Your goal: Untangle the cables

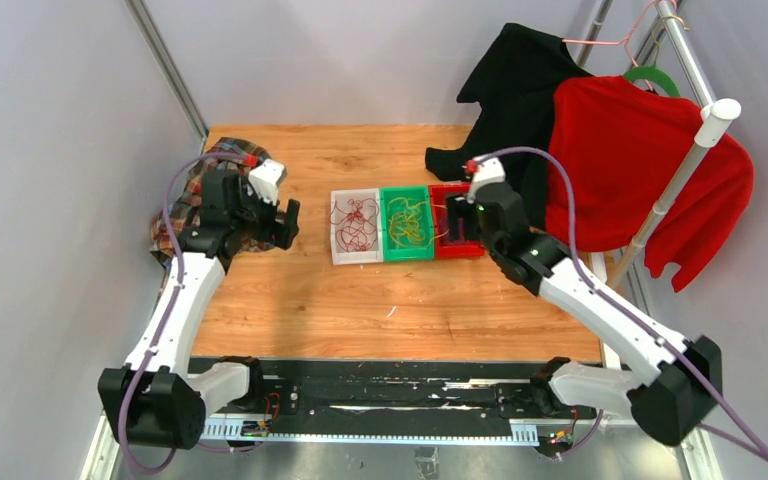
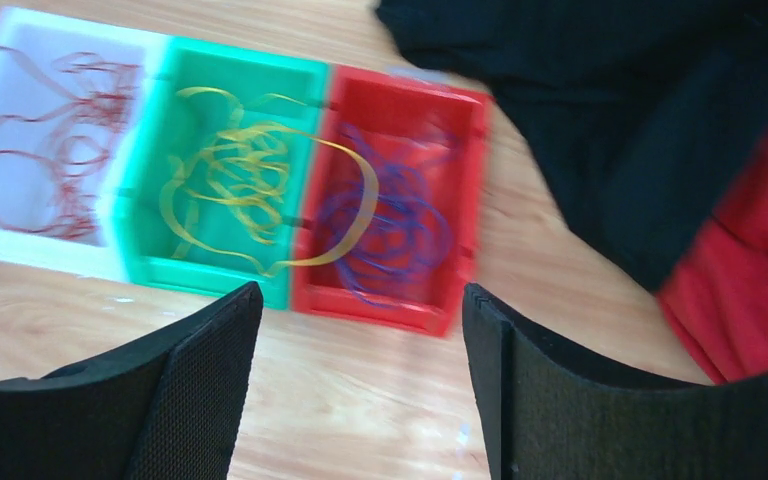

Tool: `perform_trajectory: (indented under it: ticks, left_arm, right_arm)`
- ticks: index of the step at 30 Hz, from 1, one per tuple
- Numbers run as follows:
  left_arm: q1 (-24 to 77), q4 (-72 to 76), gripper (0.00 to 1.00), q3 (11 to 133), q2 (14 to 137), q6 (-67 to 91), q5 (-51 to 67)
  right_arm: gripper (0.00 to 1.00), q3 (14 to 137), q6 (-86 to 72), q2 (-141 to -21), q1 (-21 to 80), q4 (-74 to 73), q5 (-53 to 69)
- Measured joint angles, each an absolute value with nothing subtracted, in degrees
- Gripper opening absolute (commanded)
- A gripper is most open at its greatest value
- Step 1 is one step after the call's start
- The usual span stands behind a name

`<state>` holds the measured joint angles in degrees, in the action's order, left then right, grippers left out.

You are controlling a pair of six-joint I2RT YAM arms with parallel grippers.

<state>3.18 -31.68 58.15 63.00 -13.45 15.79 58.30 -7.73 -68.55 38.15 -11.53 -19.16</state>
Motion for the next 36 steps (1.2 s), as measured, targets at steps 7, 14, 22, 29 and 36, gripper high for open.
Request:
perform_trajectory:
  ticks: [7, 14, 22, 29, 36]
  left_arm:
    - [1.98, -16.16, 0.98, 40.32, 61.43, -13.56, 13.26]
    - [1.93, 2.79, 0.98, 27.38, 59.86, -11.99, 12.25]
    - [1.93, 26.65, 0.98, 13.39, 59.94, -11.97, 10.94]
    - [1.93, 38.02, 0.98, 11.88, 65.84, -10.33, 9.82]
    - [1.93, 51.92, 0.98, 11.62, 75.96, -7.51, 9.17]
  right_arm:
    - [0.8, 47.33, -11.46, -57.43, 29.5, -13.87, -30.13]
    - [0.83, 27.2, -9.54, -51.29, 24.12, -5.63, -43.22]
    - [0.83, 17.32, -9.02, -51.9, 14.57, 7.05, -43.2]
    - [0.83, 11.79, -7.29, -58.39, 11.53, 24.14, -41.34]
    - [0.83, 11.35, -4.82, -65.23, 7.07, 38.48, -35.75]
